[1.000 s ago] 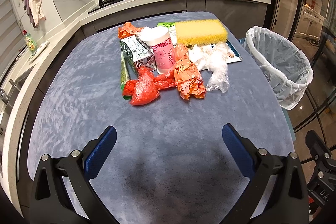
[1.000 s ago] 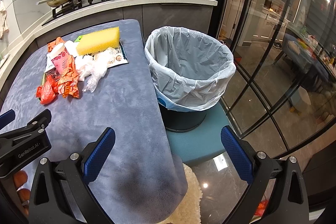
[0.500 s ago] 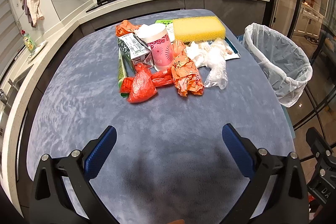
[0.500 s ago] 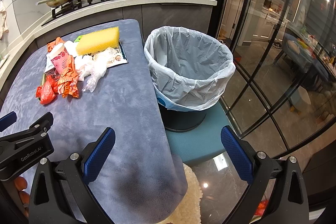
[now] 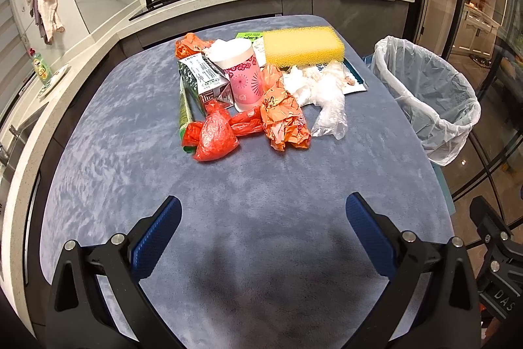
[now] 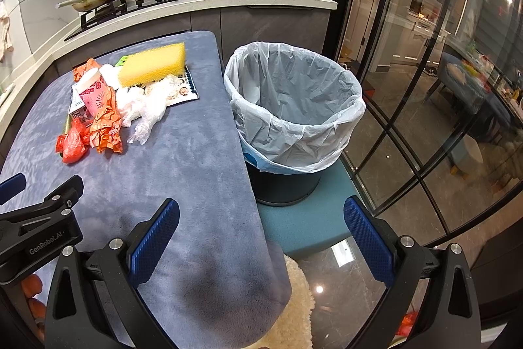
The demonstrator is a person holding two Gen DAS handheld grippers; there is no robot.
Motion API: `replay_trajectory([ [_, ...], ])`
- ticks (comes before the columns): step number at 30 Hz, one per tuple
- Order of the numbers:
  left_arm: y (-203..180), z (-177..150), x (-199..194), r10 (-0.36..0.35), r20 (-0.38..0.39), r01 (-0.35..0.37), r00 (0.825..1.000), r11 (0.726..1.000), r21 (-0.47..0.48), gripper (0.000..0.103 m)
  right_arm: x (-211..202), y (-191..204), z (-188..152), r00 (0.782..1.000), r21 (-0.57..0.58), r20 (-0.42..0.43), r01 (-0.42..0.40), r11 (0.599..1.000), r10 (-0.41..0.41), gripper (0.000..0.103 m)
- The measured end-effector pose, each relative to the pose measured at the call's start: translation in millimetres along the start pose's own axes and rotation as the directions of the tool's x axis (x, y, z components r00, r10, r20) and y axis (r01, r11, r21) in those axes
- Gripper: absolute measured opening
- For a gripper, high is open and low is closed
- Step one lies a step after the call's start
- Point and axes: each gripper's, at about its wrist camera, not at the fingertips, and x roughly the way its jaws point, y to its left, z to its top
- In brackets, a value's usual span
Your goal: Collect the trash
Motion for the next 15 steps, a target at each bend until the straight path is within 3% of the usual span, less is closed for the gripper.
replay_trajectory([
  [15,-2.7,1.9,-3.6,0.004,0.001,-0.004,1.0,1.0,0.004,0.096,-0.8,-1.6,-0.1,1.0,0.001,0.002,0.001,1.0,-0.001,0.096],
])
